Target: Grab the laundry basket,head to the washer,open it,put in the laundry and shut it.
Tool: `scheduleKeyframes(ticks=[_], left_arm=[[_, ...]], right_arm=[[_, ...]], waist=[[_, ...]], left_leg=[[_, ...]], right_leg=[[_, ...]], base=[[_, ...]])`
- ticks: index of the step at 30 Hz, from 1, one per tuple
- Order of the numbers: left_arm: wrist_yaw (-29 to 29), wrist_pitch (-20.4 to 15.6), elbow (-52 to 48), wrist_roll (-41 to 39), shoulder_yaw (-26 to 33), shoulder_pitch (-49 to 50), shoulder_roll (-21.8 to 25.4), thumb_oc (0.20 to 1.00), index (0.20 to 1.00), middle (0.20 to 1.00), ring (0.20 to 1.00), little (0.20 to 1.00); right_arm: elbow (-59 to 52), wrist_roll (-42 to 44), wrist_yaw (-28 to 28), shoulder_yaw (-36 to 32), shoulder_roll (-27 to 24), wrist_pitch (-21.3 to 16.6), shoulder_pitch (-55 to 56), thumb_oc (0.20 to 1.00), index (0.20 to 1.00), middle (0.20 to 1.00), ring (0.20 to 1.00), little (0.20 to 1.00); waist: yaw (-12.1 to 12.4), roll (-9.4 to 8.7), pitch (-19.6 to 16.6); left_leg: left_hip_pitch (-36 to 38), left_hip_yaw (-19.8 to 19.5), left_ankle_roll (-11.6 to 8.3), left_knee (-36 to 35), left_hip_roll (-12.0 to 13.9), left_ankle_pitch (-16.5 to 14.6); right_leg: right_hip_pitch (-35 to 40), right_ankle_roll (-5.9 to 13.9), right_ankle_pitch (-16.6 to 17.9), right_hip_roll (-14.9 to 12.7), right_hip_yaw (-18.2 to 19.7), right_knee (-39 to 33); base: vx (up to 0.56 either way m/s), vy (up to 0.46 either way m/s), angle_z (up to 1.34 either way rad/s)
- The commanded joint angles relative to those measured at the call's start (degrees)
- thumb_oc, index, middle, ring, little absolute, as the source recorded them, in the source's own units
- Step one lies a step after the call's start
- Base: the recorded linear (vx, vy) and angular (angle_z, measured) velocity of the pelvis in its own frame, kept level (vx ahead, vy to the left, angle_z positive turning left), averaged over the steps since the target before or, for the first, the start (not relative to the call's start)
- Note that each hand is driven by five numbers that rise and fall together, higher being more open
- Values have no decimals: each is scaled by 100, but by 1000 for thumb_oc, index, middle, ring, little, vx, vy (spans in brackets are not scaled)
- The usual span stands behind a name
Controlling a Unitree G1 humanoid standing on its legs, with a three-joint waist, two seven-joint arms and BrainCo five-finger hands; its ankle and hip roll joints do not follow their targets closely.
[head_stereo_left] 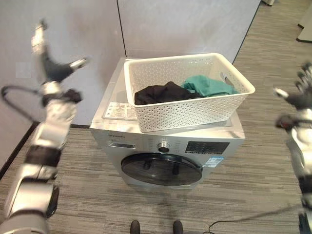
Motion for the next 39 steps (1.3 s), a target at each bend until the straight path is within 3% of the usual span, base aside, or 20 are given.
scheduleKeyframes(ticks=[1,2,5,7,9,10,14,19,21,24,27,29,30,32,34,36,38,39], left_arm=[[133,-250,-159,634,1020,1036,174,1000,1000,1000,1000,1000],[117,-240,-211,641,1058,1108,155,1000,1000,1000,1000,1000],[96,-217,-322,594,2038,2607,-189,1000,1000,1000,1000,1000],[-153,-171,66,298,2510,3768,-794,1000,1000,1000,1000,1000],[-230,-176,288,149,2544,3995,-1000,1000,1000,1000,1000,1000],[-424,-168,1172,-102,2313,4226,-1371,1000,1000,1000,1000,1000],[-1154,-147,3324,-829,1436,4058,-2103,1000,1000,1000,1000,1000],[-1909,-93,5437,-1484,617,3516,-3046,1000,1000,1000,1000,1000],[-1956,-71,5505,-1502,532,3452,-3137,1000,1000,1000,1000,1000],[-1967,-62,5586,-1341,-19,3113,-3347,1000,1000,1000,1000,1000],[-1834,-69,5508,-1265,-257,2889,-3370,1000,1000,1000,1000,1000],[-1768,-82,5465,-1225,-354,2765,-3375,1000,1000,1000,1000,1000],[-1661,-120,5353,-1189,-461,2622,-3382,1000,1000,1000,1000,1000],[-1646,-154,5258,-1131,-534,2574,-3381,1000,1000,1000,1000,1000],[-1619,-147,5173,-1021,-630,2570,-3373,1000,1000,1000,1000,1000],[-1653,-158,5200,-972,-686,2560,-3367,1000,1000,1000,1000,1000],[-1688,-118,5194,-791,-836,2555,-3414,1000,1000,1000,1000,1000],[-1727,-102,5186,-666,-923,2519,-3441,1000,1000,1000,1000,1000]], right_arm=[[-182,-919,-238,-1060,-323,-495,409,1000,1000,1000,1000,1000],[-216,-924,-233,-1060,-318,-483,445,1000,1000,1000,1000,1000],[-437,-1126,-172,-1664,-42,-412,1298,1000,1000,1000,1000,1000],[-661,-1394,-14,-2017,486,-289,2130,1000,1000,1000,1000,1000],[-695,-1482,85,-1991,677,-253,2345,1000,1000,1000,1000,1000],[-698,-1443,334,-1770,1095,-232,2639,1000,1000,1000,1000,1000],[-637,-599,1036,-773,1933,-269,2916,1000,1000,1000,1000,1000],[-276,-321,1621,1067,2339,-132,2913,1000,1000,1000,1000,1000],[-288,-387,1713,1264,2311,-92,2943,1000,1000,1000,1000,1000],[116,-615,1758,2070,2274,-37,2543,1000,1000,1000,1000,1000],[305,-703,1650,2314,2261,-20,2252,1000,1000,1000,1000,1000],[404,-713,1593,2412,2256,-24,2091,1000,1000,1000,1000,1000],[513,-719,1485,2517,2216,-34,1908,1000,1000,1000,1000,1000],[613,-809,1433,2530,2170,-20,1853,1000,1000,1000,1000,1000],[724,-826,1387,2429,2212,41,1911,1000,1000,1000,1000,1000],[837,-812,1367,2377,2232,50,1893,1000,1000,1000,1000,1000],[863,-757,1346,2281,2301,98,1937,1000,1000,1000,1000,1000],[861,-736,1327,2204,2308,96,1974,1000,1000,1000,1000,1000]], waist=[[253,-169,-211],[247,-156,-238],[257,-166,-242],[245,-166,-194],[229,-170,-185],[190,-183,-142],[58,-184,-27],[-15,-244,46],[-1,-256,66],[103,-311,157],[137,-376,303],[111,-418,387],[98,-467,502],[85,-471,489],[8,-425,458],[-24,-400,449],[-184,-275,386],[-264,-218,343]], left_leg=[[595,-66,-76,137,268,-817],[616,-62,-76,130,273,-845],[640,-6,-84,161,295,-865],[634,69,-94,219,327,-865],[622,95,-101,242,349,-858],[608,129,-124,297,407,-842],[550,178,-198,450,565,-811],[366,154,-367,560,924,-452],[330,121,-386,565,968,-389],[86,-17,-459,363,1050,-44],[-234,109,-433,539,1024,57],[-360,288,-386,784,1008,-54],[-342,626,-320,1306,1052,-335],[-349,487,-285,2084,1028,-506],[-205,93,-264,2968,912,-643],[-117,-62,-292,3191,818,-663],[322,-85,-292,2696,714,-685],[489,67,-309,2425,690,-838]], right_leg=[[235,455,-516,-483,-69,108],[255,459,-535,-479,-69,97],[275,433,-518,-468,-15,26],[259,388,-518,-426,42,16],[241,368,-518,-410,61,18],[229,326,-527,-356,104,21],[211,239,-605,-188,207,35],[111,54,-659,139,296,48],[119,25,-680,191,265,48],[44,-6,-709,272,-15,1],[-17,-9,-670,187,-160,1],[-61,-15,-616,106,-245,1],[-185,-20,-499,-29,-356,25],[-339,-21,-394,-134,-419,22],[-496,10,-248,-253,-427,25],[-566,35,-173,-301,-388,40],[-684,121,-67,-389,-330,75],[-766,194,-7,-463,-300,88]], base=[[37,-46,-4],[32,-46,-11],[-11,-45,-4],[-80,-97,-3],[-73,-93,-2],[-91,-106,-5],[-110,-120,-7],[-97,-133,-12],[-52,-120,-2],[-122,-119,10],[-187,-32,48],[-208,25,45],[-209,63,43],[-223,131,46],[-133,199,65],[-75,195,32],[-87,361,4],[-67,389,2]])
